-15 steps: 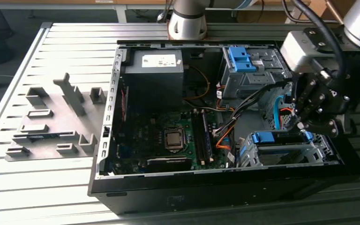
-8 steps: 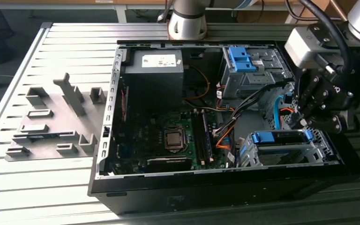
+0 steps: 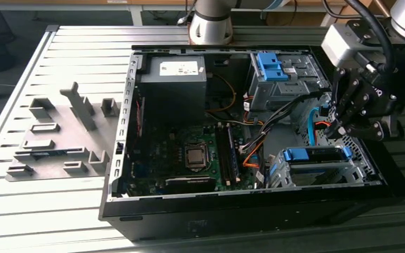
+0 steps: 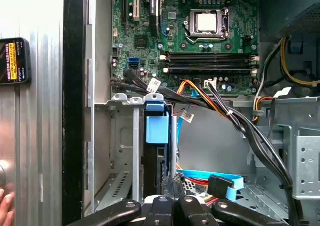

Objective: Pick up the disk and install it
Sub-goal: 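Insert the first disk wire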

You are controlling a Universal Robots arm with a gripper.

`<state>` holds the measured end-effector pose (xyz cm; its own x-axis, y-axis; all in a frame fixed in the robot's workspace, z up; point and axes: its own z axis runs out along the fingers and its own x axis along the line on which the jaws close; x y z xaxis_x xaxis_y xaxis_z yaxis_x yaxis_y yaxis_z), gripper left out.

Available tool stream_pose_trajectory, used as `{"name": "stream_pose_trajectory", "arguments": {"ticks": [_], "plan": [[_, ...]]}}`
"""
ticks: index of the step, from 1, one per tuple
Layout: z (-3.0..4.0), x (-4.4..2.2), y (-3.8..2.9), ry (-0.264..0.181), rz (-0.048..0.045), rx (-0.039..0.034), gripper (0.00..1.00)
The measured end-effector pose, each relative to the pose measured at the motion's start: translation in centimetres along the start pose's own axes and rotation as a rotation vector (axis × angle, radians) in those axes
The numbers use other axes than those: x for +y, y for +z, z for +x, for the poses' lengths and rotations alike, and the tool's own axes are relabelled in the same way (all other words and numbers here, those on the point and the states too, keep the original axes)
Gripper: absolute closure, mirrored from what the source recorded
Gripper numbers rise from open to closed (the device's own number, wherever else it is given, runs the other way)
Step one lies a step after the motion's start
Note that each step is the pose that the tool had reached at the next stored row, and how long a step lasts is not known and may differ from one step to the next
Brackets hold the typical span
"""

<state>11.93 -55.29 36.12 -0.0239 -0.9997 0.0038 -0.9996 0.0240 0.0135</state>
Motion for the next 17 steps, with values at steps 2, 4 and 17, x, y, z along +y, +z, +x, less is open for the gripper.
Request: {"name": "stream_pose_trajectory", "arguments": {"ticks": [2,4,17], "plan": [[-0.17,-0.09,-0.03,0.000,0.0000,0.0000,0.89],[-0.42,-0.22,-0.03,0.000,0.0000,0.0000,0.89],[-1.49,-0.71,0.02,0.000,-0.0009,0.0009,0.83]]}}
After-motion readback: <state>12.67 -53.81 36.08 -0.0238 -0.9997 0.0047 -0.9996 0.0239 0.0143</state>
